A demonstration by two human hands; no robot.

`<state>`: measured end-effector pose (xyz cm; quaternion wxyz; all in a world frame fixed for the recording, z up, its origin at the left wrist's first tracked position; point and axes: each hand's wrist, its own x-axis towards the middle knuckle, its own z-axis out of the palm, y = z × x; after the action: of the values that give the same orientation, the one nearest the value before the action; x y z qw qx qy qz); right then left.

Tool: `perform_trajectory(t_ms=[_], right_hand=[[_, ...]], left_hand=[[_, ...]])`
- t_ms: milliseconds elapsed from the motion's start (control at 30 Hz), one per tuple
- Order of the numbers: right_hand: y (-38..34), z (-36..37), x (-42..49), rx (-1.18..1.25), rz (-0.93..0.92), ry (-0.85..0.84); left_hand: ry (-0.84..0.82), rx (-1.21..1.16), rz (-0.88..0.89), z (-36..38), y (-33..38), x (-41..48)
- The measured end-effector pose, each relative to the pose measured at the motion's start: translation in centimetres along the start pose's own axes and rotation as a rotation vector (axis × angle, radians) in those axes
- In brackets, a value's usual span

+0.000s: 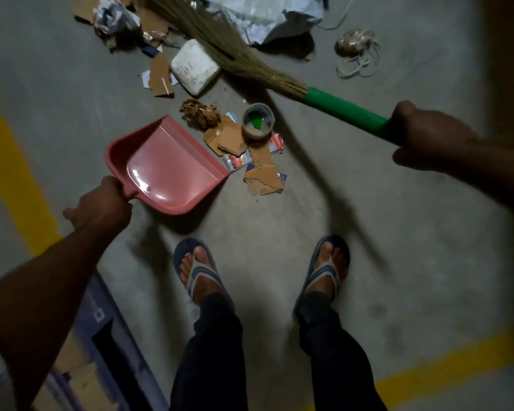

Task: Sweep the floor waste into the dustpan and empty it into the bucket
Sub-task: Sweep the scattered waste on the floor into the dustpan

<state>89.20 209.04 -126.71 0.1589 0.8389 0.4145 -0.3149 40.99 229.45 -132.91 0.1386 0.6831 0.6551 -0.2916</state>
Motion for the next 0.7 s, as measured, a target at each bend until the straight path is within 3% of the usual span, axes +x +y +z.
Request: perform_trajectory(t_ms=[167, 433, 567, 700], right_hand=[[0.2, 1.3, -0.9, -0.049, -0.011, 0.107], [2.8, 3.9, -4.0, -0.173, -0.036, -0.021], [5.1, 6.9, -6.0, -0.088, -0.122, 0.046], [5.6, 8.4, -6.1, 0.01, -0.095, 0.116]], left_hand=[[0.016, 0.008, -0.002, -0.2, -0.1, 0.3], [0.016, -0.003, 0.017, 0.2, -0.8, 1.4], [-0.008, -0.028, 0.021, 0.5, -1.1, 1.4], [-0.016, -0.061, 0.047, 1.1, -1.5, 1.2]])
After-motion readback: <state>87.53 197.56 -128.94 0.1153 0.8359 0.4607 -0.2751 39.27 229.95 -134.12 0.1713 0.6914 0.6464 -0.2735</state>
